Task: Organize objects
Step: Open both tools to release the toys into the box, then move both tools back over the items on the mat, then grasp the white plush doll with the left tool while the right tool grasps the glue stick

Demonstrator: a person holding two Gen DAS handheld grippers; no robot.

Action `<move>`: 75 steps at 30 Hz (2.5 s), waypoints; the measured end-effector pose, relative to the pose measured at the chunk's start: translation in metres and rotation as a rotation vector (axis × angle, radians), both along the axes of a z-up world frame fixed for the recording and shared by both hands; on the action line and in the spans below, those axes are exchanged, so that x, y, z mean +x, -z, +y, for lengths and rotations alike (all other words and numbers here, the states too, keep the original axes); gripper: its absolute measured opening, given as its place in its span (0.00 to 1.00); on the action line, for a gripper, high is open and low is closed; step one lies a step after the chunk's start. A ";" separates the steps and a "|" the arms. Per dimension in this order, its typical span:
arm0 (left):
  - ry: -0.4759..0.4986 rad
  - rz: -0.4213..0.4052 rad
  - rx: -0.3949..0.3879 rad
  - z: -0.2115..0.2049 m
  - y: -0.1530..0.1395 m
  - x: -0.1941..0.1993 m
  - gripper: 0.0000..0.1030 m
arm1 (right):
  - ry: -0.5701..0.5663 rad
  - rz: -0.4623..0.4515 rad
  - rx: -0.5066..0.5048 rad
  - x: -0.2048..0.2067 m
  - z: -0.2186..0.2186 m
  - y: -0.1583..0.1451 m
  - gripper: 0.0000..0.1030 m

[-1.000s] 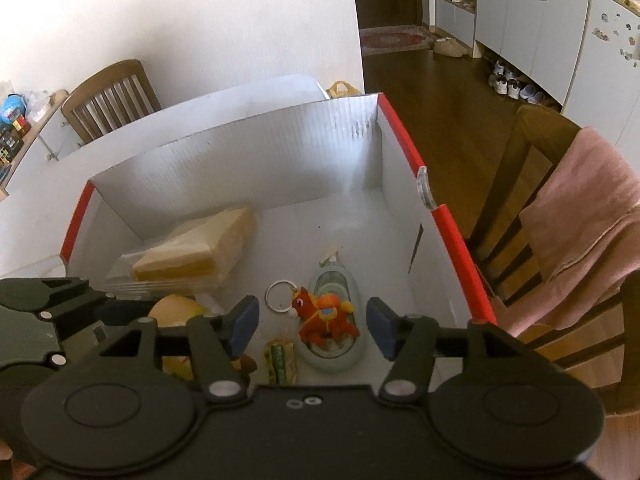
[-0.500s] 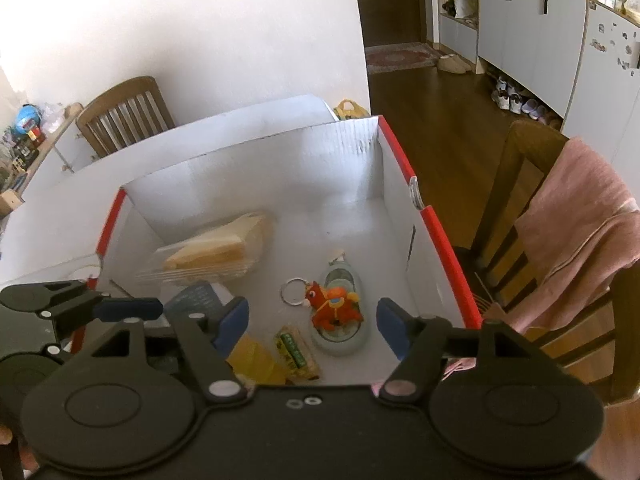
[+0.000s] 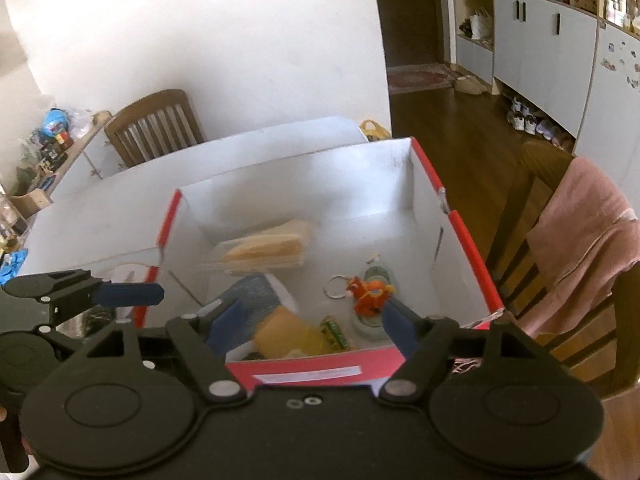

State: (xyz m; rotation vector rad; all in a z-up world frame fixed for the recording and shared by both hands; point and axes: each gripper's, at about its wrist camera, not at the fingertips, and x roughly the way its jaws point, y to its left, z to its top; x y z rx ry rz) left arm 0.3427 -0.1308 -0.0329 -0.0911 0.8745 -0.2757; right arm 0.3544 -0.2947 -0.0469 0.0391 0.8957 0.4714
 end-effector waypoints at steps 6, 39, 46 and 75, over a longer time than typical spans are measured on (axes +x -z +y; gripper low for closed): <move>0.010 -0.082 0.004 0.012 -0.019 -0.029 0.88 | -0.012 -0.028 0.035 -0.021 0.011 -0.012 0.80; -0.164 -0.147 -0.011 0.199 -0.025 -0.174 1.00 | -0.129 -0.040 0.040 -0.121 0.165 -0.008 0.98; -0.225 -0.124 0.040 0.248 -0.007 -0.180 1.00 | -0.113 -0.003 0.005 -0.121 0.198 0.013 0.98; -0.233 -0.030 0.188 0.336 0.083 -0.091 1.00 | 0.002 0.148 -0.216 -0.082 0.299 0.096 0.93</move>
